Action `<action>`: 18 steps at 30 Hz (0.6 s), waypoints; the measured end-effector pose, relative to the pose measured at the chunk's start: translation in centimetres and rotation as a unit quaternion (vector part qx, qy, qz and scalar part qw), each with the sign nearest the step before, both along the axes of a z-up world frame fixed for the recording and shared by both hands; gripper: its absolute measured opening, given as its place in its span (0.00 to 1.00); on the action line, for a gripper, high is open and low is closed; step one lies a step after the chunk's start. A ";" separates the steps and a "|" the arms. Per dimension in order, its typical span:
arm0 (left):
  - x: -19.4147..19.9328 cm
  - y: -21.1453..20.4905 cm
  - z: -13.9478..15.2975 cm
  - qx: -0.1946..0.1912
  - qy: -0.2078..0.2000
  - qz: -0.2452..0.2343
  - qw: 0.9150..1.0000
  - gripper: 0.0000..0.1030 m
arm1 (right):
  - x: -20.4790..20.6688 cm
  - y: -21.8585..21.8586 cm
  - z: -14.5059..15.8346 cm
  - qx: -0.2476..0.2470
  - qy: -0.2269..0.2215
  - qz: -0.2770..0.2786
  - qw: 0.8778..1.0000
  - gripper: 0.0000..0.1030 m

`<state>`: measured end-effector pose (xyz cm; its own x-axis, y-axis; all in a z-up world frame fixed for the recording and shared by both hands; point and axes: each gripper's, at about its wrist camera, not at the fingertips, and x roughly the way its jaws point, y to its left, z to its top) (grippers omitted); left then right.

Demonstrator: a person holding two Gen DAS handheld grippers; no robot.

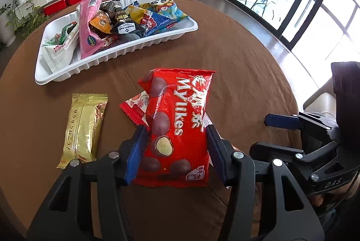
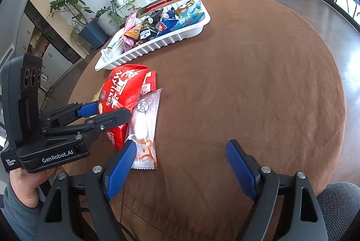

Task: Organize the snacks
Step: 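Grasp the red Mylikes bag with the left gripper while the right grasps the white-and-orange packet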

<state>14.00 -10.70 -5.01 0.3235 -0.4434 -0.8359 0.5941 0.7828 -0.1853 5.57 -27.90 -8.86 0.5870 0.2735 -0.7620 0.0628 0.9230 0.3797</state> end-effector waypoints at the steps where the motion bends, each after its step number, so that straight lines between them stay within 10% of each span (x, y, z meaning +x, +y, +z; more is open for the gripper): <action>1: 0.1 0.0 -0.2 0.001 0.003 -0.001 1.000 0.49 | 0.0 0.0 0.1 -0.001 0.000 0.000 1.000 0.82; 18: -1.4 3.4 0.0 -0.034 0.017 0.018 0.999 0.34 | 1.0 2.9 0.8 -0.038 -0.007 0.038 0.999 0.80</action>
<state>12.56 -7.34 -4.99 0.3122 -0.4885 -0.8148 0.5579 0.7884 -0.2590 6.61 -25.03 -8.05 0.5773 0.2593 -0.7743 -0.0139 0.9512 0.3082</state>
